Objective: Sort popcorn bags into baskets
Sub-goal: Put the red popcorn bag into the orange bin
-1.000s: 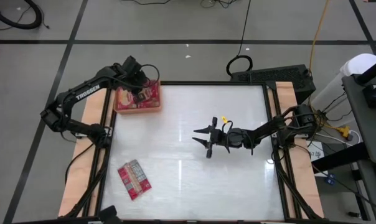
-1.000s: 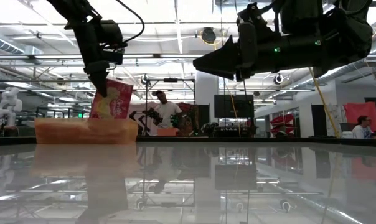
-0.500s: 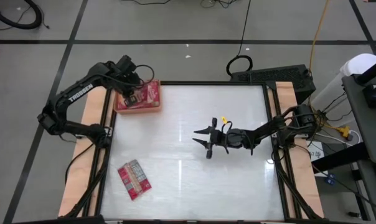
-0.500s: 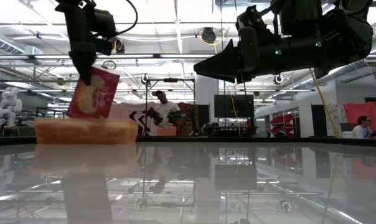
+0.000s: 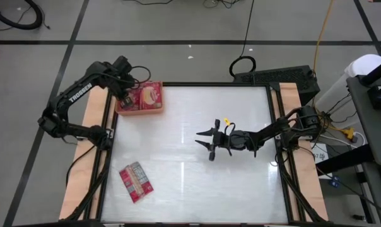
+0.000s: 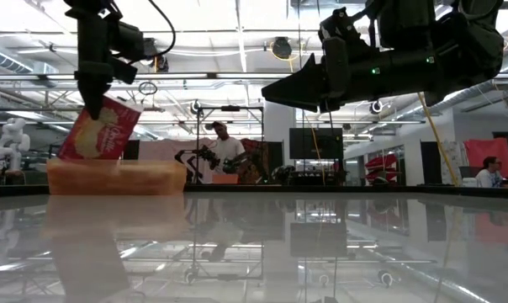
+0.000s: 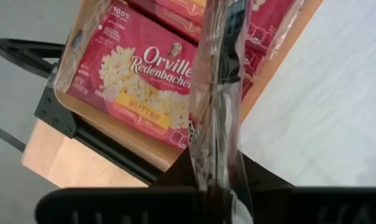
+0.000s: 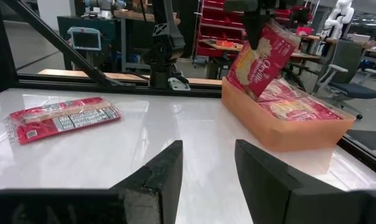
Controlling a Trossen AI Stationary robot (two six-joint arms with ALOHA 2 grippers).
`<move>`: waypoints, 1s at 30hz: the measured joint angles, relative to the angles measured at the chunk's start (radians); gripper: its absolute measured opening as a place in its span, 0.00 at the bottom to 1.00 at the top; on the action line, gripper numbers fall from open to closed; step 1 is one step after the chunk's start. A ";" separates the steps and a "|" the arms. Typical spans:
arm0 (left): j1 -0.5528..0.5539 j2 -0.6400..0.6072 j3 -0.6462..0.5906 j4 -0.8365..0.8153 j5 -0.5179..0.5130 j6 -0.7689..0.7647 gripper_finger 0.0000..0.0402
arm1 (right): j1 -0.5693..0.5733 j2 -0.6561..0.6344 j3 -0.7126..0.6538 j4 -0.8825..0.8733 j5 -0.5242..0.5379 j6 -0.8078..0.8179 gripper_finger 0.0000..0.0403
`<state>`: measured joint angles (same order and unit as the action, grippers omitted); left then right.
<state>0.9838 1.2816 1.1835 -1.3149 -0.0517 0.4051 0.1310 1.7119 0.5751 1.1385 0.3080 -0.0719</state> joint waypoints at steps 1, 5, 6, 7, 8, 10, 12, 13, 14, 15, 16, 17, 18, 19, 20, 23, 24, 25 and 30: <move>0.004 0.000 0.000 -0.003 0.000 -0.006 0.06 | 0.000 0.000 0.000 0.000 0.000 0.000 0.35; 0.018 0.000 -0.003 -0.020 -0.006 -0.013 0.15 | 0.000 0.000 0.000 -0.002 0.000 0.000 0.35; 0.014 0.000 -0.009 -0.023 -0.021 -0.005 0.18 | 0.000 0.000 0.000 -0.002 0.000 0.000 0.35; 0.008 0.000 -0.015 -0.022 -0.045 0.000 0.21 | 0.000 0.000 0.000 -0.002 0.000 0.000 0.35; 0.003 0.000 -0.024 -0.018 -0.073 0.004 0.24 | 0.000 0.000 0.000 -0.002 0.000 0.000 0.35; 0.000 0.000 -0.045 -0.011 -0.121 0.007 0.29 | 0.000 0.000 0.000 -0.002 0.000 0.000 0.35; -0.004 0.000 -0.064 0.011 -0.153 0.010 0.33 | 0.000 0.000 0.000 -0.002 0.000 0.000 0.35; -0.007 0.000 -0.073 0.035 -0.169 0.004 0.36 | 0.000 0.000 0.000 -0.001 0.000 0.000 0.35; -0.010 0.000 -0.082 0.060 -0.185 -0.005 0.38 | 0.000 0.000 0.000 -0.001 0.000 0.000 0.35; -0.012 0.000 -0.091 0.085 -0.199 -0.016 0.40 | 0.000 0.000 0.000 0.000 0.000 0.000 0.35; -0.015 0.001 -0.098 0.106 -0.211 -0.029 0.41 | 0.000 0.000 0.000 0.000 0.000 0.000 0.35; -0.018 0.001 -0.103 0.125 -0.224 -0.040 0.43 | 0.000 0.000 0.000 0.000 0.000 0.000 0.35; -0.019 0.001 -0.107 0.142 -0.239 -0.050 0.44 | 0.000 0.000 0.000 0.000 0.000 0.000 0.35; -0.020 0.001 -0.109 0.147 -0.244 -0.059 0.46 | 0.000 0.000 0.000 0.000 0.000 -0.001 0.35; -0.020 0.001 -0.109 0.147 -0.247 -0.066 0.46 | 0.000 0.000 0.000 0.000 0.000 -0.001 0.35; -0.020 0.001 -0.109 0.154 -0.257 -0.088 0.48 | 0.000 0.000 0.000 0.000 0.000 -0.003 0.35; -0.023 0.001 -0.109 0.160 -0.258 -0.097 0.48 | 0.000 0.000 0.000 0.000 0.000 -0.004 0.35; -0.025 0.001 -0.109 0.165 -0.261 -0.105 0.48 | 0.000 0.000 0.000 0.000 0.000 -0.004 0.35; -0.059 0.001 -0.109 0.164 -0.323 -0.155 0.49 | 0.000 0.000 0.000 0.001 0.000 -0.004 0.35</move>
<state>0.9249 1.2827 1.0744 -1.1512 -0.3747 0.2505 0.1307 1.7119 0.5751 1.1391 0.3080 -0.0761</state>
